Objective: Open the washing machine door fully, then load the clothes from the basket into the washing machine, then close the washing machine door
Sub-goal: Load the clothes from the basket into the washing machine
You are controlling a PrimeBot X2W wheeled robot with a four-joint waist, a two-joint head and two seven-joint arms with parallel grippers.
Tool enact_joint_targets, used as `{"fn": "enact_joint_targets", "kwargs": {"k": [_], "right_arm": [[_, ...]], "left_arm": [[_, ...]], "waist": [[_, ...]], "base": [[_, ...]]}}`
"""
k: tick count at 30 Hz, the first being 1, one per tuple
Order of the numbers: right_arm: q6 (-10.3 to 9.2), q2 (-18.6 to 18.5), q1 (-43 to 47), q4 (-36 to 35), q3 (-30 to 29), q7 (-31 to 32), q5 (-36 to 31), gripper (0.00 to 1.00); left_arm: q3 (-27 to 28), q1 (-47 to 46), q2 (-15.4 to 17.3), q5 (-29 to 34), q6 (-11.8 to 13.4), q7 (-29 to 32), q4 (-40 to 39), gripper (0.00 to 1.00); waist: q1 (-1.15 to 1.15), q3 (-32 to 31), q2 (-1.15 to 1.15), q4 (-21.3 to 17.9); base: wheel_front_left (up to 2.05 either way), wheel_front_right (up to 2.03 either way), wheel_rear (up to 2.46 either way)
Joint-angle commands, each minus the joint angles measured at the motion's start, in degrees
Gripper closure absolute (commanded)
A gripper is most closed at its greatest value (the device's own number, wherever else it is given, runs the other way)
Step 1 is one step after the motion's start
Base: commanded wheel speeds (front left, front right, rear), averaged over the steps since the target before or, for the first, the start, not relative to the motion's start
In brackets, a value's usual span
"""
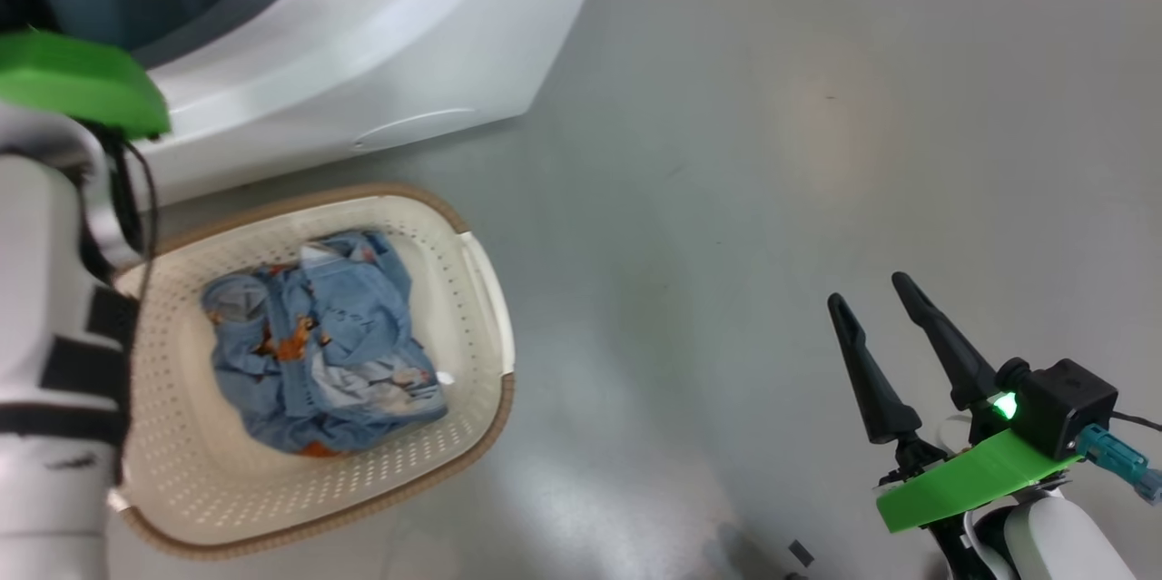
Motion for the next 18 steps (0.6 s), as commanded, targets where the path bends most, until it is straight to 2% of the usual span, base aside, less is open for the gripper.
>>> {"fn": "enact_joint_targets", "kwargs": {"k": [1, 7, 11, 14, 18], "right_arm": [[0.09, -0.76, 1.61, -0.82, 1.27, -0.43, 1.0, 0.0], [0.09, -0.66, 2.18, -0.69, 2.76, -0.43, 1.2, 0.0], [0.09, -1.26, 2.92, -0.65, 3.71, -0.43, 1.41, 0.0], [0.09, -1.41, 3.1, -0.68, 3.99, -0.43, 1.57, 0.0], [0.09, -1.39, 3.15, -0.62, 4.26, -0.43, 1.75, 0.0]], "left_arm": [[1.32, -1.89, 2.71, 0.67, -0.22, -0.37, 0.29, 1.0], [1.28, -8.2, 5.75, 1.49, -1.49, -1.11, 8.4, 1.0], [0.44, -13.23, 7.74, 1.96, -4.92, -2.01, 12.93, 1.0], [0.81, -15.95, 8.79, 2.11, -5.56, -2.31, 14.37, 1.0], [1.04, -18.4, 10.47, 3.22, -5.13, -2.41, 16.21, 1.0]], "waist": [[0.0, 0.08, 0.0, -1.35], [0.0, 0.77, 0.0, -3.34], [0.0, 1.5, 0.0, -4.57], [0.0, 2.09, 0.0, -5.46], [0.0, 2.6, 0.0, -6.67]], "base": [[0.0, 0.0, 0.0], [0.0, 0.0, 0.0], [0.0, 0.0, 0.0], [0.0, 0.0, 0.0], [0.0, 0.0, 0.0]]}}
